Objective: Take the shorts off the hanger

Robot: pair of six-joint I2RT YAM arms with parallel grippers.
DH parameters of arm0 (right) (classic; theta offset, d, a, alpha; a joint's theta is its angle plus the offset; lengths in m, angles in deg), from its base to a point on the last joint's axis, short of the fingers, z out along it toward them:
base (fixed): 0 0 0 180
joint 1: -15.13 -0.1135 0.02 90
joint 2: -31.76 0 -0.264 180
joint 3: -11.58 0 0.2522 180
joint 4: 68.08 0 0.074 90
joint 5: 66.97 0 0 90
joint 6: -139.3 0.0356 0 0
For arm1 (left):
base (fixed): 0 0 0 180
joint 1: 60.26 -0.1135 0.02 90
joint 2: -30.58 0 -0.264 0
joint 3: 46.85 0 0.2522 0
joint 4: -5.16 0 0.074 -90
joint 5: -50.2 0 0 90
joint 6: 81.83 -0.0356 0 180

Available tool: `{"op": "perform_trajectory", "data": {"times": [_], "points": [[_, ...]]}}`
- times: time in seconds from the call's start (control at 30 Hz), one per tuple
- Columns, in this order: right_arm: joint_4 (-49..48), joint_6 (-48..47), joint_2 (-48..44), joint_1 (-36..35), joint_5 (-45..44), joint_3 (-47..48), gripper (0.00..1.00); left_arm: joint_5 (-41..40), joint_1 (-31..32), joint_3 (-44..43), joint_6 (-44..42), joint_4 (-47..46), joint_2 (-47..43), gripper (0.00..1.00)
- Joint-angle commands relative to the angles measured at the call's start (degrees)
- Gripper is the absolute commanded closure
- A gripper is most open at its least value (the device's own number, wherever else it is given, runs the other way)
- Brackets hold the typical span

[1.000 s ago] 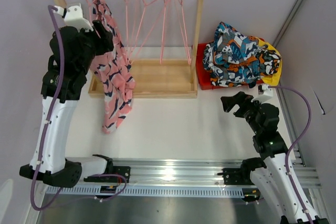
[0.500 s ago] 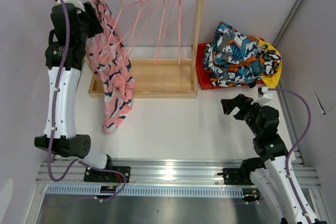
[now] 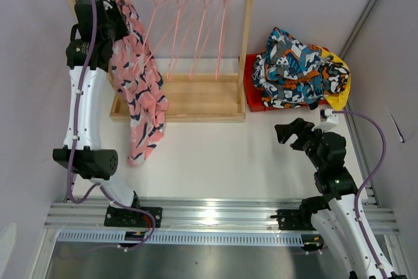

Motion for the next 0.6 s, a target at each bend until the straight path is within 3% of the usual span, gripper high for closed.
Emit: {"op": "perform_trajectory", "data": {"times": [0.0,0.07,0.13,0.33,0.57], "points": [[-0.8,-0.8,-0.4,-0.2,-0.6,-0.2,0.0,-0.3,-0.6,-3.9,-1.0,0.6,1.1,0.57],[-0.9,-0.8,-0.4,-0.2,-0.5,-0.2,0.01,-0.3,-0.6,-3.9,-0.8,0.6,1.5,0.84],[-0.7,-0.8,-0.4,-0.3,-0.5,-0.5,0.0,-0.2,-0.6,-4.4,-0.6,0.7,1.7,1.0],[-0.7,-0.9,-0.6,-0.3,-0.2,-0.2,0.01,3.7,-0.6,-9.3,-1.4,2.1,2.0,1.0],[-1.8,-0.7,-0.8,-0.2,0.6,0.1,0.01,7.6,-0.6,-14.1,-1.8,1.9,-4.2,1.0]]}}
